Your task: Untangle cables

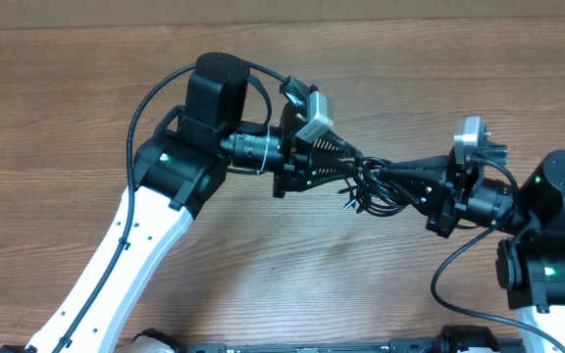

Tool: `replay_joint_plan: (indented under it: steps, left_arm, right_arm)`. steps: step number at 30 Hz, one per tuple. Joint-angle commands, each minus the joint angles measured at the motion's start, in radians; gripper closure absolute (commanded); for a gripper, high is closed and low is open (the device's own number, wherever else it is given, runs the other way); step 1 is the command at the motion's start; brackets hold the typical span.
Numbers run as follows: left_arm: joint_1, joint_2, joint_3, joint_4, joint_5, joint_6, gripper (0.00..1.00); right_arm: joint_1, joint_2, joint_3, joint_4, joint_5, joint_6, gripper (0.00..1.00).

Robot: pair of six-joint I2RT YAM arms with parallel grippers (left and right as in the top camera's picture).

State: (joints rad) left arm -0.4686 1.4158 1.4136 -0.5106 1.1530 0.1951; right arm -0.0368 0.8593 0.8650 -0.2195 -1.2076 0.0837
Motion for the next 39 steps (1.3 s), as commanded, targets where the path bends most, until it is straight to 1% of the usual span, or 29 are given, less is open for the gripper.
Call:
replay_joint_plan:
  steps: [1, 5, 6, 8, 11, 12, 13, 18, 21, 26, 32, 39]
  left_arm:
    - [-0.003, -0.017, 0.010, -0.002, 0.027, 0.007, 0.77]
    - [-0.027, -0.017, 0.010, -0.001, 0.026, 0.007, 0.77]
    - [-0.034, -0.017, 0.010, 0.000, 0.026, 0.007, 0.78]
    - [-0.042, -0.017, 0.010, 0.000, 0.017, 0.008, 0.83]
    - [-0.043, -0.017, 0.010, 0.000, 0.015, 0.007, 0.88]
    - [-0.043, -0.017, 0.010, 0.000, 0.015, 0.007, 0.90]
    - [-0.043, -0.016, 0.010, 0.000, 0.015, 0.007, 0.96]
    - [-0.043, -0.010, 0.010, -0.001, 0.016, 0.007, 0.96]
    - [-0.048, -0.002, 0.010, -0.002, 0.016, 0.006, 0.96]
    - [-0.102, 0.035, 0.010, -0.001, 0.016, 0.007, 0.96]
    - [-0.142, 0.090, 0.010, 0.000, 0.016, 0.007, 0.96]
    - [-0.129, 0.106, 0.010, 0.019, 0.019, 0.006, 0.96]
  right_arm:
    - [0.003, -0.005, 0.020, 0.032, -0.060, -0.006, 0.96]
    - [0.003, -0.005, 0.020, 0.040, -0.060, -0.006, 0.96]
    - [0.003, -0.005, 0.020, 0.040, -0.060, -0.006, 0.96]
    - [0.003, -0.005, 0.020, 0.040, -0.060, -0.006, 0.96]
    - [0.003, -0.005, 0.020, 0.040, -0.060, -0.006, 0.96]
    - [0.003, -0.005, 0.020, 0.042, -0.060, -0.006, 0.96]
    - [0.003, -0.005, 0.020, 0.047, -0.060, -0.006, 0.96]
    - [0.003, -0.005, 0.020, 0.079, -0.060, 0.000, 0.96]
    - [0.003, -0.005, 0.020, 0.107, -0.060, 0.031, 0.96]
    - [0.003, -0.005, 0.020, 0.163, -0.059, 0.090, 0.96]
    - [0.003, -0.004, 0.020, 0.166, -0.060, 0.103, 0.96]
    - [0.003, 0.009, 0.020, 0.163, -0.059, 0.109, 0.96]
